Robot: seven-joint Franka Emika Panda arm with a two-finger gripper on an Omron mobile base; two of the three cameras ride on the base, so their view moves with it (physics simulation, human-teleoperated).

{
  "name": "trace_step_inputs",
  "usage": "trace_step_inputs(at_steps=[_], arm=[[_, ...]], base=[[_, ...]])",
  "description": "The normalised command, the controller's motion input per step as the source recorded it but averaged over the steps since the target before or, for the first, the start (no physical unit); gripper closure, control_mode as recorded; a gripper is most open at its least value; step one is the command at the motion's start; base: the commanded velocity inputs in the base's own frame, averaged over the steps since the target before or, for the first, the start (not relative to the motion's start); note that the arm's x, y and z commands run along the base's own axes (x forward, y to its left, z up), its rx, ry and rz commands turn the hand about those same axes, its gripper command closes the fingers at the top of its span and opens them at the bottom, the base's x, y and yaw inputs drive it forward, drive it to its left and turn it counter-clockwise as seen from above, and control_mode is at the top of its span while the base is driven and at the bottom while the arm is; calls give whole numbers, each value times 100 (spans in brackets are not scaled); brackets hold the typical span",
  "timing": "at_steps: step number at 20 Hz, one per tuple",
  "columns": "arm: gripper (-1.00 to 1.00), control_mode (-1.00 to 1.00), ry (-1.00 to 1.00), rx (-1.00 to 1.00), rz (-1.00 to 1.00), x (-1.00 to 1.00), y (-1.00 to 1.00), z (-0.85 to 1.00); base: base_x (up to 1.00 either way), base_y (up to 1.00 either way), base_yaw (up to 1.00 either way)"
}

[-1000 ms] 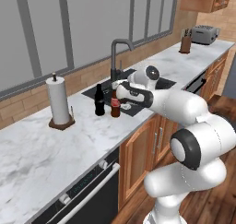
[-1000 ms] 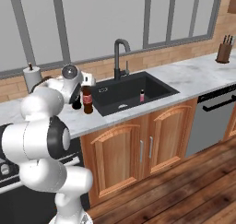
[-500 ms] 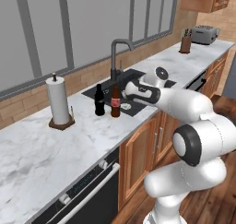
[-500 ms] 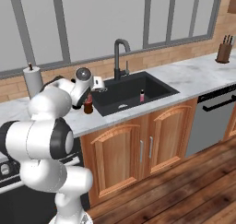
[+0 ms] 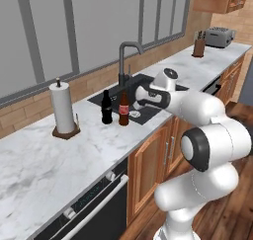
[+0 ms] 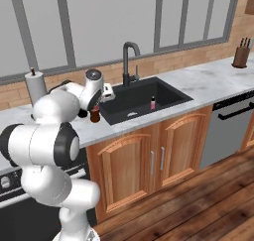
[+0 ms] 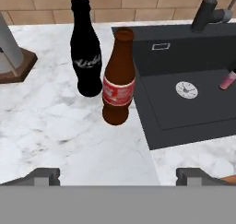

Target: Place the large bottle from the dining counter next to the other large bottle outside the sink, and place the small bottle from the dining counter next to the other small bottle inside the sink.

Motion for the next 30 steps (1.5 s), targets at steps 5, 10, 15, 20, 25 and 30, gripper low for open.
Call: trace_step_inputs(at_steps=[5,10,15,20,25,30], arm=[[-100,-100,4,-2,1,-29,-7,0],[-100,-100,-2,-5,0,-55,-10,-1],[-100,-100,-2,-9,-4,-24,-2,-7],[-100,-100,-1,-8,-6,-3,0,-3],[-100,100,0,-1,-1,0,0,0],[-100,100,0,0,0,0,0,0]], base=[[0,0,0],[0,0,0],[0,0,0],[0,0,0],[-28,0,-6],[-60,0,-6]])
